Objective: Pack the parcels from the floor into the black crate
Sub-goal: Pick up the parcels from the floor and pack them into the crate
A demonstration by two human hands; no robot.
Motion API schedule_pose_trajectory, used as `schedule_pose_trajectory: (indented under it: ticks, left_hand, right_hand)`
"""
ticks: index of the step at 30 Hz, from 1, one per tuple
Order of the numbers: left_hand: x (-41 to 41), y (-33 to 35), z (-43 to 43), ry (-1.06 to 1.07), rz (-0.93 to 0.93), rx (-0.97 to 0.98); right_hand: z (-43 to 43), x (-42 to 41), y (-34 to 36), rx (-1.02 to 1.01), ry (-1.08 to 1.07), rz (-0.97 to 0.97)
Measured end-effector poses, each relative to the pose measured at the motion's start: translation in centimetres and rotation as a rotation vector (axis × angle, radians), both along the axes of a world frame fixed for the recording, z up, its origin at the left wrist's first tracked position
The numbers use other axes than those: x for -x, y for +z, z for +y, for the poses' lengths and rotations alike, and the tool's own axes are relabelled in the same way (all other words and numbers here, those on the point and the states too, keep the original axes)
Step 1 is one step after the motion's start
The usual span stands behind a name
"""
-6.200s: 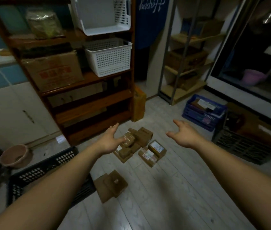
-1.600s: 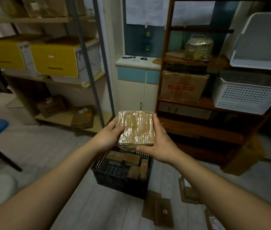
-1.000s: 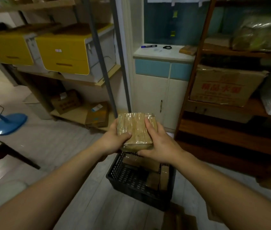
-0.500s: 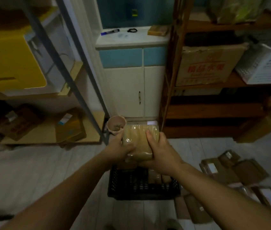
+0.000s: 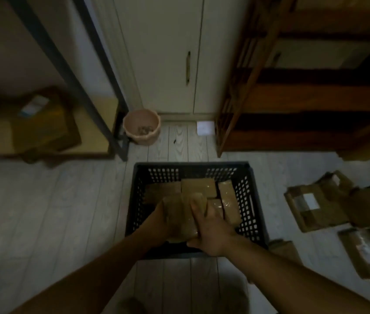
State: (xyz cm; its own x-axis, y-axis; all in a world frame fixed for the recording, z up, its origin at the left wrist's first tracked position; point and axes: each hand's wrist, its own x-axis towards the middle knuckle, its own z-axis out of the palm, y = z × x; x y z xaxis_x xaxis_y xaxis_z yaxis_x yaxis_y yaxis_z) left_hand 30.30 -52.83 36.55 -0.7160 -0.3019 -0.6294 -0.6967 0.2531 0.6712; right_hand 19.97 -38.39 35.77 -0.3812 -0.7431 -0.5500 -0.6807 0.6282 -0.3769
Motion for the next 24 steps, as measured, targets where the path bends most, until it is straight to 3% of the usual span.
schedule_pose_trajectory:
  ticks: [3,9,15,24]
  left_hand:
    - [0.5,-10.7,-1.1,0.051,-0.104,0.002]
    - [3.3,-22.6,-2.7,-0.173,-0.117,0.227]
    - [4.7,-28.4,-3.8,-0.407,-0.147,0.411]
    - [5.4,-31.8,-2.7,-0.455,-0.167,0.443]
  right_hand:
    - [-0.9,1.0,-9.8,-0.036,-0.018,-0.068]
    - [-3.0,3.9,-22.8,-0.014,0.024,-0.019]
    - [-3.4,5.5,-28.6,0.004,0.144,0.120]
    - [-3.1,5.9,-30.8,-0.081,0.228,0.303]
